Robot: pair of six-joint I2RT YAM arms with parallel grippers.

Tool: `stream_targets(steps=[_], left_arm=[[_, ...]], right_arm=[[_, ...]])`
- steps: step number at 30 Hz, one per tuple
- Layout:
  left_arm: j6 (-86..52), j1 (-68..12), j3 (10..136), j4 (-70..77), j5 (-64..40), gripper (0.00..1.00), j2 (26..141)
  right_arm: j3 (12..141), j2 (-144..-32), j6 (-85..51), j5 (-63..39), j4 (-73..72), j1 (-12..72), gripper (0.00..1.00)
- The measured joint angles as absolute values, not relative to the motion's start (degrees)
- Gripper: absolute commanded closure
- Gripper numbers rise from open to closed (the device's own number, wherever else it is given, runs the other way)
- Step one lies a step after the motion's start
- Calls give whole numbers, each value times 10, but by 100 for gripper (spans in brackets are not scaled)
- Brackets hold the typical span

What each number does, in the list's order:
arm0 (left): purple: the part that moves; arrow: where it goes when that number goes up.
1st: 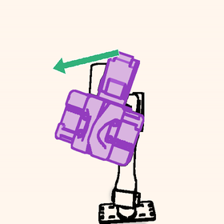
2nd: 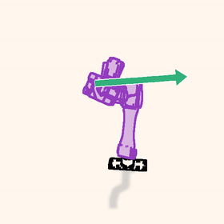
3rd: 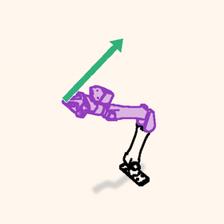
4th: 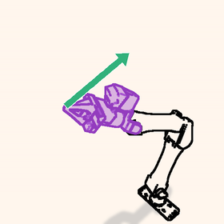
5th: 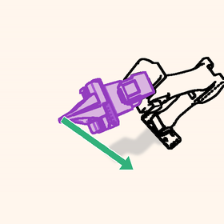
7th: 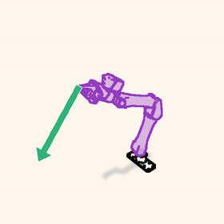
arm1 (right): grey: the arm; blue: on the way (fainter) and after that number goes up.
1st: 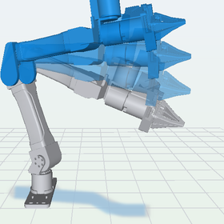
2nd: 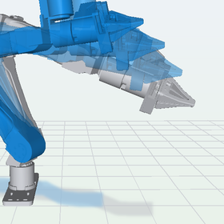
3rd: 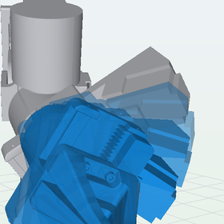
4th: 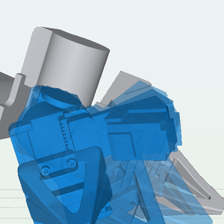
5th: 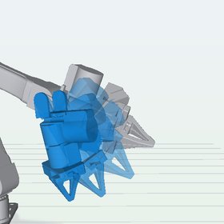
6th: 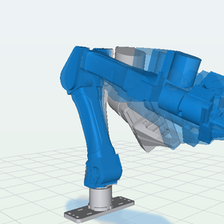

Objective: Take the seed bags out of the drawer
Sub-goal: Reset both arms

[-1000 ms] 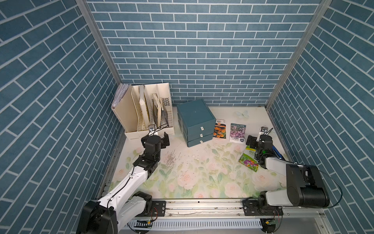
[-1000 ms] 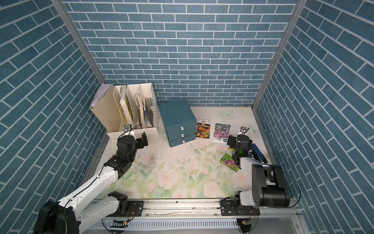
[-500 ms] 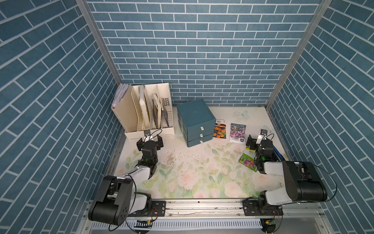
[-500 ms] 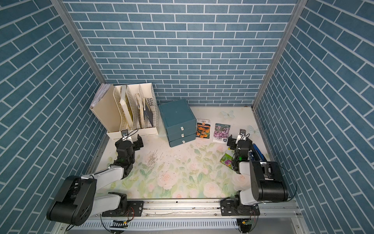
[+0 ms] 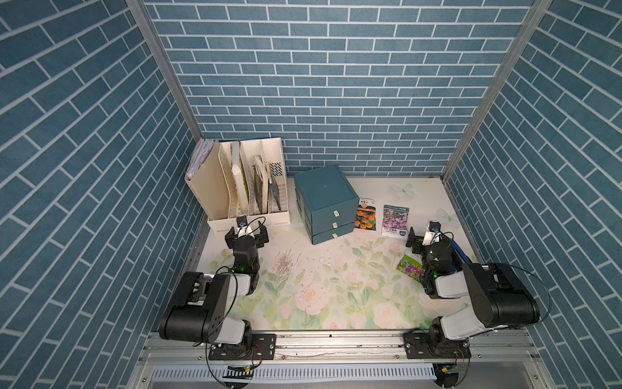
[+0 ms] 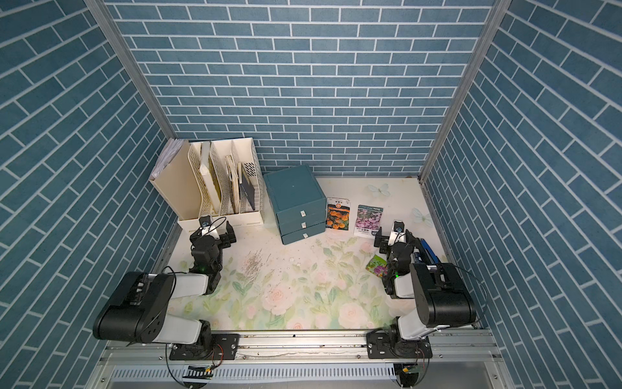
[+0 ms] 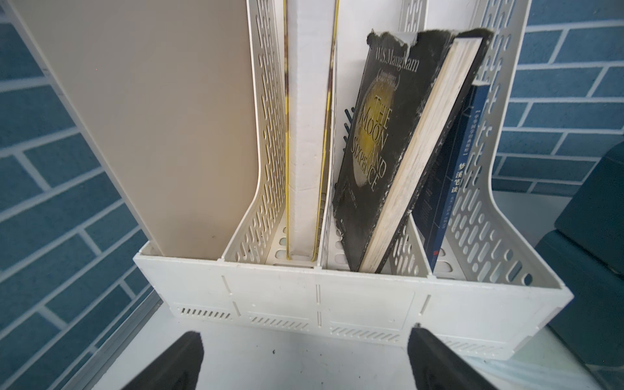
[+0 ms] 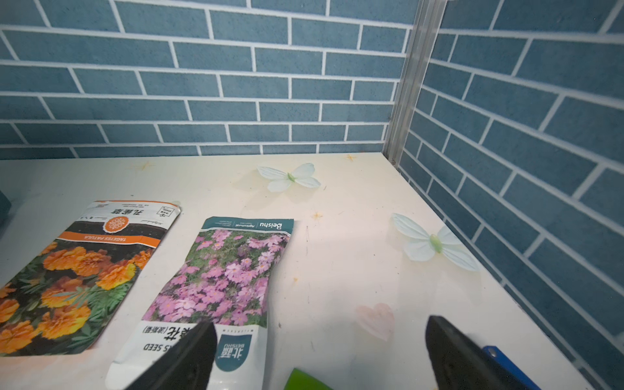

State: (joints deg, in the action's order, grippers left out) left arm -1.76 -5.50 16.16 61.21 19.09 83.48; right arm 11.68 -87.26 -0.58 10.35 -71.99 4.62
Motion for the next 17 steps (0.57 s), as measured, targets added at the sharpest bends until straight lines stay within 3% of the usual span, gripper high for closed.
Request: stream_targets(steps=[17], left_arm=[[-19, -55, 162, 631, 194, 0, 852]], right_arm=[[117, -873, 0, 103, -737, 45, 0]])
